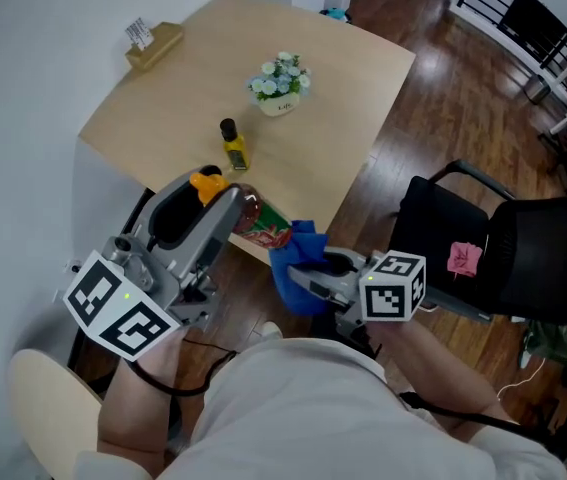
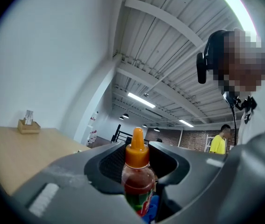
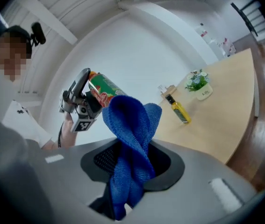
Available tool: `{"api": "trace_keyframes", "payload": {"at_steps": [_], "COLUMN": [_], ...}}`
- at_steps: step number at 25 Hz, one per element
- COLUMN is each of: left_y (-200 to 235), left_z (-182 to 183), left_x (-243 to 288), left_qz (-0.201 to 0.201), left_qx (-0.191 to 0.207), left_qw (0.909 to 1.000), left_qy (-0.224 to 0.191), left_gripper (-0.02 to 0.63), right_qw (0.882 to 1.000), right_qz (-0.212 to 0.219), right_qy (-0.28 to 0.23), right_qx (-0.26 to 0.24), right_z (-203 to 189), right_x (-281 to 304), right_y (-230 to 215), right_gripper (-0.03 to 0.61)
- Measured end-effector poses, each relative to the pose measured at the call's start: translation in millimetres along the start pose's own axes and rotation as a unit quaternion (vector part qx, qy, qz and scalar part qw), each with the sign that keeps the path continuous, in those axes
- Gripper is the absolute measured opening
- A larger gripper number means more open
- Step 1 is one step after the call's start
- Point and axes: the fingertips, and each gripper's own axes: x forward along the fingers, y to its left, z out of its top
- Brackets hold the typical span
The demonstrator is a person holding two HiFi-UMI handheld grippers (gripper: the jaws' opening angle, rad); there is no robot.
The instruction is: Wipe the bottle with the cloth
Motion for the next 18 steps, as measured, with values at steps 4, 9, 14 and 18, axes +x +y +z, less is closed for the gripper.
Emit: {"api": "trace_keyframes", "payload": {"at_steps": [4, 9, 14, 18], "left_y": [-9, 5, 26, 47], "left_z": [-7, -15, -24, -43], "left_x": [5, 6, 19, 44], "left_qz": [-0.001, 0.005, 0.012, 0.024], "left_qx": [0.005, 0.004, -0.001, 0.009], "left_qw": [0.9999, 0.9997, 0.9992, 0.9975], "left_qy": [0.01, 0.025, 0.039, 0.066], "left_gripper": [0.16, 0.16, 0.16, 0.16], "right_qw": [0.999, 0.999, 0.999, 0.997], "right_qz": [0.024, 0.01, -0.012, -0.04], "right_qy": [-0.014, -0.019, -0.039, -0.061], "right_qx": [0.032, 0.03, 0.033, 0.04], "right_z": [1, 8, 23, 38], "right_x": [-5, -13, -29, -56], "right_y": [6, -9, -30, -54], "right_gripper": [0.138, 0.138, 0.138, 0.138]}}
